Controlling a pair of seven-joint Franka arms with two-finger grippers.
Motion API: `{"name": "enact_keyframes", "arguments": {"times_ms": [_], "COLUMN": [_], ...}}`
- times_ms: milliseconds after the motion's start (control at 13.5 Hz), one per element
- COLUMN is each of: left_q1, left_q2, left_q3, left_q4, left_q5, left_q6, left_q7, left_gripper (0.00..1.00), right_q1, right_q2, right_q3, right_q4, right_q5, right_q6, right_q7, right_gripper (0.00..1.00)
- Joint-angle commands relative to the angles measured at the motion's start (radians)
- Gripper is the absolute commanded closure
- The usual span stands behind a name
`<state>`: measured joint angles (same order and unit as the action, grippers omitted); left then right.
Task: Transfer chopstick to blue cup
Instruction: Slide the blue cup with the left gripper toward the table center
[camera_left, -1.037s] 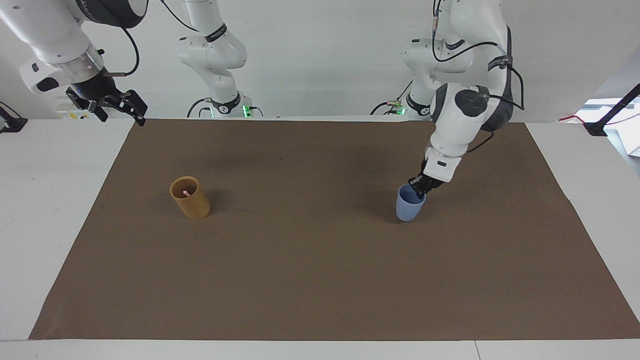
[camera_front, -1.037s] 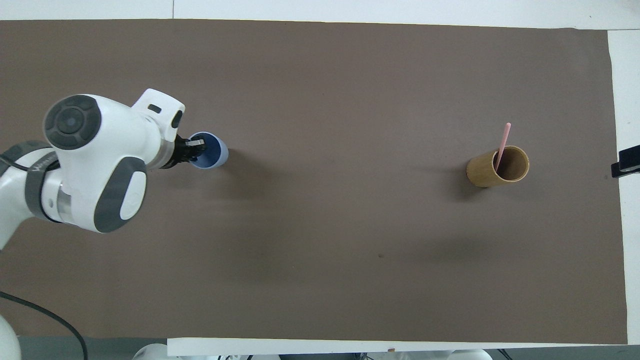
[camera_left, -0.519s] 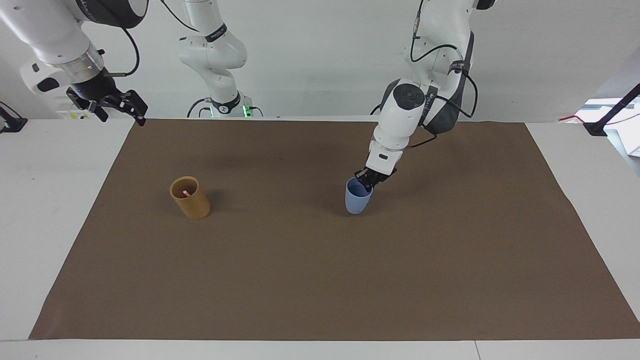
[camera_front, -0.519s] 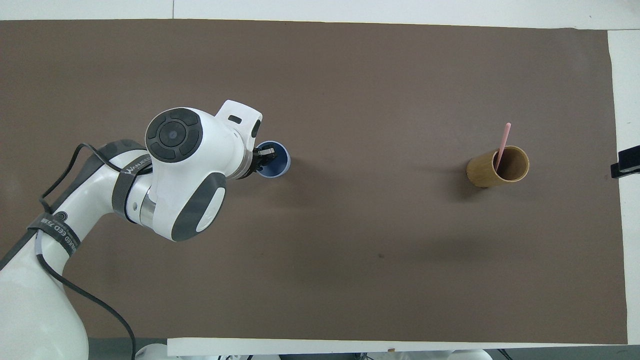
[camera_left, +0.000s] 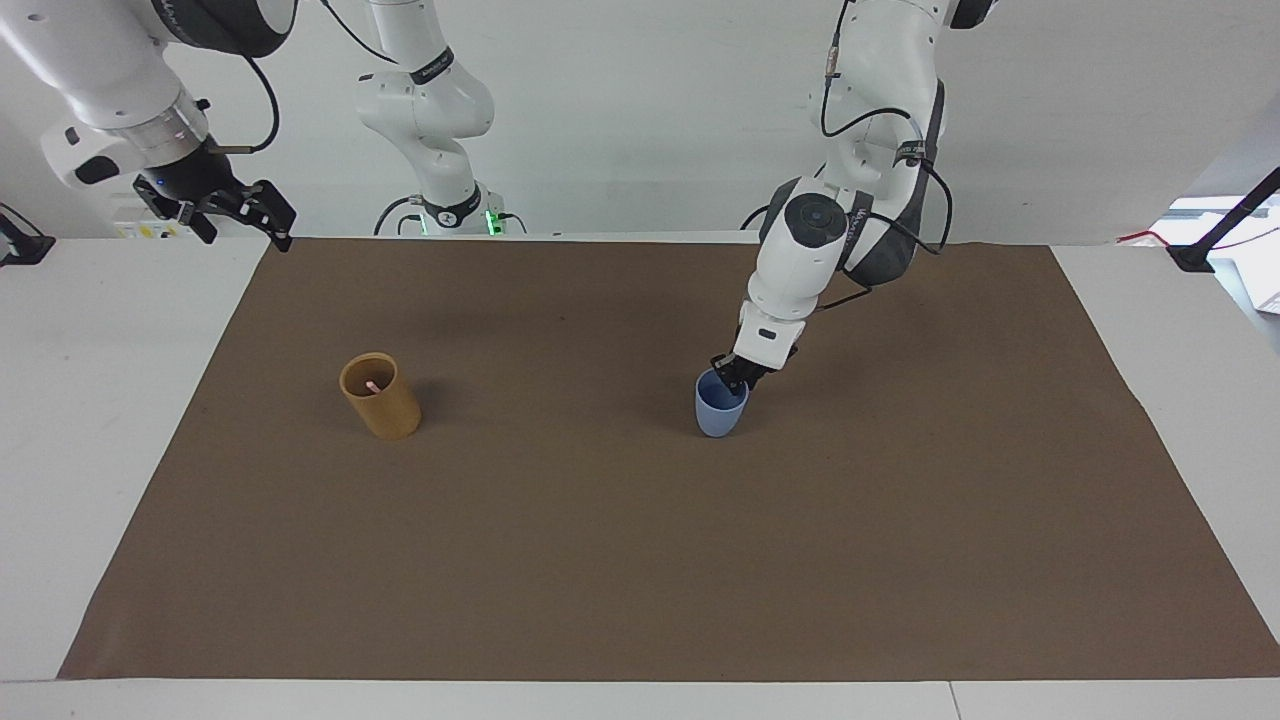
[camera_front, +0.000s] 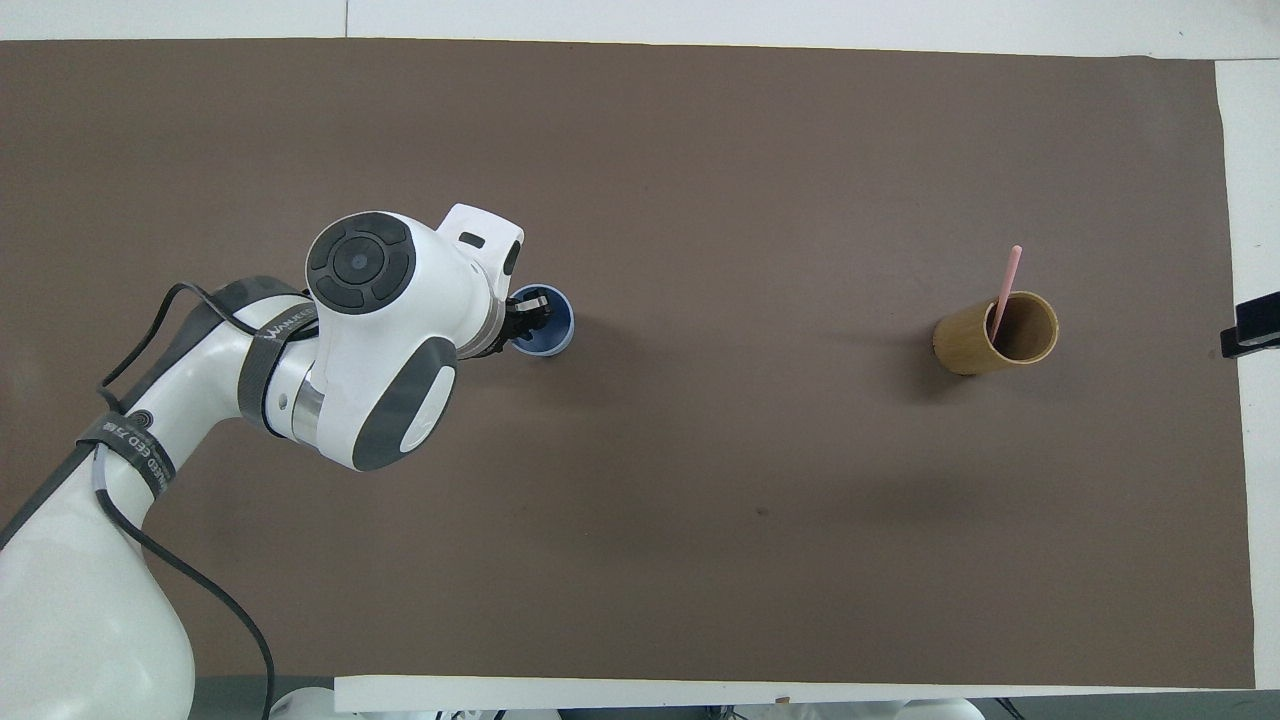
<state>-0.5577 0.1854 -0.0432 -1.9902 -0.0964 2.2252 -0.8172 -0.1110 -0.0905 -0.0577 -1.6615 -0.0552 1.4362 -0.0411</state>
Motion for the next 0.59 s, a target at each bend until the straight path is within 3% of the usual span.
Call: {"name": "enact_keyframes", "arguments": {"times_ms": [0, 296, 519], "left_q1": [-0.013, 0.03, 0.154], "left_q2": [0.0, -0.081, -0.111], "left_q3": [0.009, 0.019, 0.023], "left_q4": [0.022, 0.109, 0.201], "left_q5": [0.004, 0.004, 0.07], "left_q6": [0.001, -0.149, -0.312], "left_q7": [-0.005, 0.0, 0.062], "left_gripper": [0.01, 0.01, 0.01], "right_q1": [-0.01, -0.001, 0.085], "right_q2": [-0.018, -0.008, 0.02], "right_q3": [0.006, 0.015, 0.059], "right_q4": [-0.024, 0.011, 0.039], "right_q5": [0.008, 0.002, 0.003], "right_q6": [-0.005, 0.0, 0.068], "right_q7": [-0.014, -0.022, -0.013], "right_gripper": [0.0, 0.0, 0.0]}}
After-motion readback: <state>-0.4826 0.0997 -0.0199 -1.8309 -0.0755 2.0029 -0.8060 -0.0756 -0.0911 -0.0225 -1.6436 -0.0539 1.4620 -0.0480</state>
